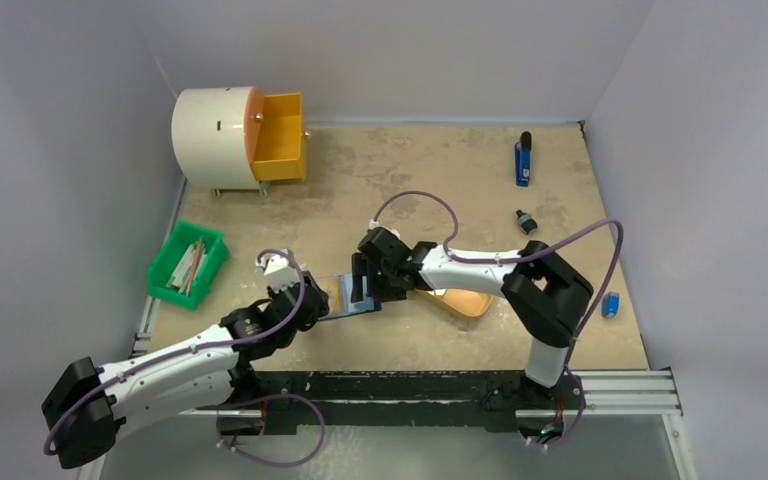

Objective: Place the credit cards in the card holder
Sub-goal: Move the card holder to the center of the board, then close the card holder at the center of the board.

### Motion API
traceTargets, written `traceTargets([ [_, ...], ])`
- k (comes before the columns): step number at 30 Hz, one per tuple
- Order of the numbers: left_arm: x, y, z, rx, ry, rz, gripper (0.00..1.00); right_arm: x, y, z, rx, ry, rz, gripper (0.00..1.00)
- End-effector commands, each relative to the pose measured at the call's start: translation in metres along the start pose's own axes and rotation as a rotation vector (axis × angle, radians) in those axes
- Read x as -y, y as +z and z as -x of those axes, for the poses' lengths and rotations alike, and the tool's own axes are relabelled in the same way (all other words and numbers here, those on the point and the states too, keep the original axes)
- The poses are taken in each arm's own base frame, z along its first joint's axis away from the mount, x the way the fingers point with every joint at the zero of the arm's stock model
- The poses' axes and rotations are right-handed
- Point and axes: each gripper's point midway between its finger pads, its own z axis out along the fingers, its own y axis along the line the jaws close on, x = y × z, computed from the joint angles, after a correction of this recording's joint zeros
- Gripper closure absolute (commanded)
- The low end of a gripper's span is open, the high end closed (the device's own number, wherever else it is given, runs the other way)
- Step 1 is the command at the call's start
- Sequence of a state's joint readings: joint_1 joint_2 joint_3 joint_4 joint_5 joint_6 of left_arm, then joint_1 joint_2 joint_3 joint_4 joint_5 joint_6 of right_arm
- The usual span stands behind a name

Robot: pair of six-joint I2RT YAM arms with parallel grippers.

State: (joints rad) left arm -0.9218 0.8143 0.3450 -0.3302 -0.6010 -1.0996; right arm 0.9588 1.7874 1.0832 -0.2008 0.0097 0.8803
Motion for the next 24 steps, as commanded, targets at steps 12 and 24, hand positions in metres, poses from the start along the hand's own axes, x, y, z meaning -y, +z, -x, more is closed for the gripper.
traceTargets([
  [12, -0.01, -0.013, 0.045, 0.171, -0.101, 0.084, 0.54, 0.011, -0.062, 0.045, 0.099, -0.26, -0.126, 0.26],
  [24, -0.019, -0.018, 0.046, 0.176, -0.142, 0.099, 0.54, 0.007, -0.03, 0.059, 0.071, -0.284, -0.184, 0.35],
])
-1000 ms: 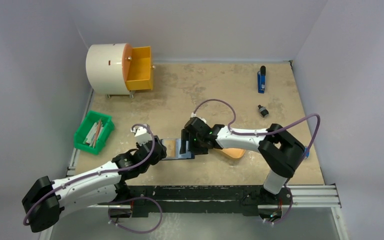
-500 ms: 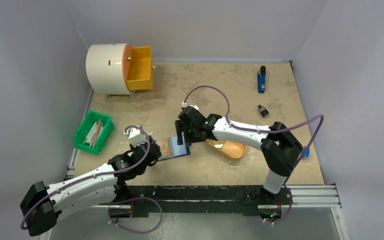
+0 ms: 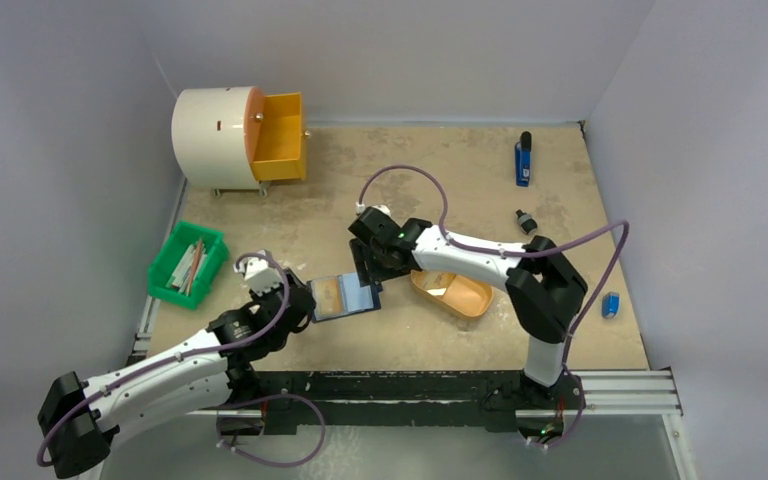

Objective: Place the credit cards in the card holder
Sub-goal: Close the card holder at the center of the board.

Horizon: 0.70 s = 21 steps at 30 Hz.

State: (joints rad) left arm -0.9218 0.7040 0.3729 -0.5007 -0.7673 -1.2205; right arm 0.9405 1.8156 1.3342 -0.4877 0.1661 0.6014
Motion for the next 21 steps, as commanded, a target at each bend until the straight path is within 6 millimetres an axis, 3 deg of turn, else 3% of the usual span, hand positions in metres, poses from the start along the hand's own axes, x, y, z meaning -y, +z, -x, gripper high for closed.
traceTargets([
  [1, 0.004, -0.004, 0.014, 0.035, -0.043, 0.008, 0.54, 0.0, 0.005, 0.008, 0.004, -0.017, -0.019, 0.36],
  [16, -0.007, -0.006, 0.01, 0.022, -0.053, 0.018, 0.54, 0.015, 0.022, 0.0, -0.035, -0.017, -0.068, 0.59],
  [21, -0.007, -0.005, 0.008, 0.018, -0.048, 0.022, 0.54, 0.018, 0.022, 0.0, -0.035, -0.021, -0.072, 0.72],
])
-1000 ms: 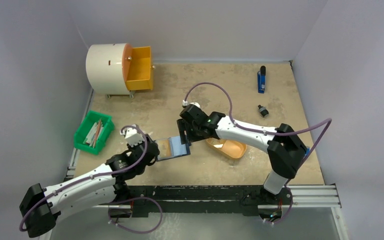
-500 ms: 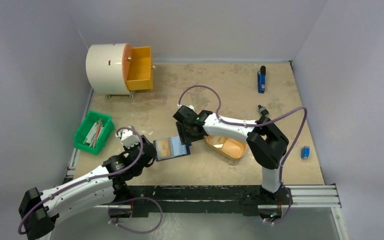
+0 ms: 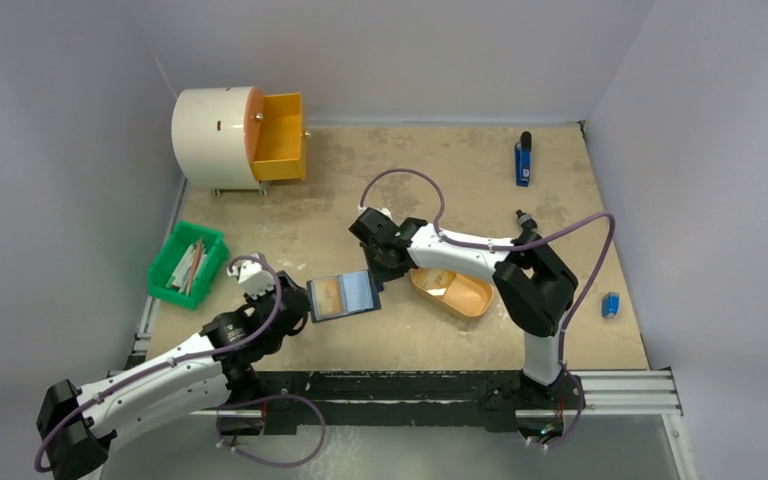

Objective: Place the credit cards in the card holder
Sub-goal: Close the card holder at the center of the board.

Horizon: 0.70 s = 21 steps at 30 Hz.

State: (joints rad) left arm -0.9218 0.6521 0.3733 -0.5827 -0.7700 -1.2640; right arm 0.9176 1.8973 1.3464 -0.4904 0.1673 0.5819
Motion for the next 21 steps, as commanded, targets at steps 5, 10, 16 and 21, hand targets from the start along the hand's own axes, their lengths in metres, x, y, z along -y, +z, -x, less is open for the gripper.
traceTargets([
  [5, 0.005, 0.002, 0.002, 0.007, -0.019, -0.006, 0.54, 0.007, -0.007, 0.007, 0.024, -0.006, -0.019, 0.94],
  [10, 0.011, 0.005, -0.009, -0.031, -0.003, -0.018, 0.53, 0.008, -0.017, 0.005, 0.044, 0.044, 0.023, 1.0],
  [16, 0.016, 0.013, -0.029, -0.094, 0.003, -0.027, 0.51, 0.006, -0.031, 0.005, 0.084, 0.118, 0.109, 1.0],
  [21, 0.019, 0.019, -0.04, -0.129, -0.006, -0.035, 0.5, 0.009, -0.036, 0.007, 0.11, 0.142, 0.142, 1.0],
])
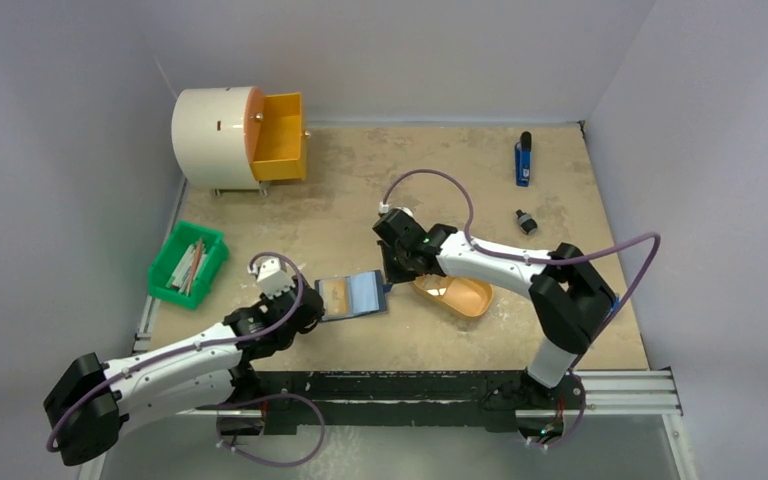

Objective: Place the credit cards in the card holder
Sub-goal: Close the card holder at the center of the board.

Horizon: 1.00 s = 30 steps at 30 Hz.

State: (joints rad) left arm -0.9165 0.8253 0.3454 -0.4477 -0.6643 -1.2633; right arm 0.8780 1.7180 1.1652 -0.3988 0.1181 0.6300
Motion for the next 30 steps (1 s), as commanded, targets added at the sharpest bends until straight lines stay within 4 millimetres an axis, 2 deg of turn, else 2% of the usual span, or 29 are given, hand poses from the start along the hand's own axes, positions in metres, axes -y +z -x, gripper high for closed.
traceTargets([
  [1, 0.015, 0.006, -0.004, -0.017, -0.045, -0.053, 0.5, -0.008, -0.011, 0.014, 0.058, 0.05, 0.078, 1.0],
  [6, 0.012, 0.015, -0.011, -0.04, -0.043, -0.043, 0.52, -0.014, -0.018, 0.019, 0.082, 0.054, 0.142, 1.0],
  [11, 0.016, 0.023, -0.019, -0.061, -0.006, -0.036, 0.6, -0.022, -0.039, 0.028, 0.144, 0.059, 0.215, 1.0],
  [17, 0.041, 0.031, -0.024, -0.091, 0.018, -0.092, 0.67, -0.029, -0.058, 0.031, 0.201, 0.067, 0.293, 1.0],
  [24, 0.072, 0.036, -0.03, -0.122, 0.006, -0.177, 0.72, -0.04, -0.068, 0.035, 0.21, 0.059, 0.354, 1.0],
  [28, 0.082, 0.035, -0.028, -0.125, 0.007, -0.201, 0.74, -0.047, -0.068, 0.042, 0.22, 0.058, 0.372, 1.0],
  [30, 0.081, 0.034, -0.025, -0.114, 0.009, -0.195, 0.75, -0.049, -0.064, 0.047, 0.228, 0.058, 0.372, 1.0],
])
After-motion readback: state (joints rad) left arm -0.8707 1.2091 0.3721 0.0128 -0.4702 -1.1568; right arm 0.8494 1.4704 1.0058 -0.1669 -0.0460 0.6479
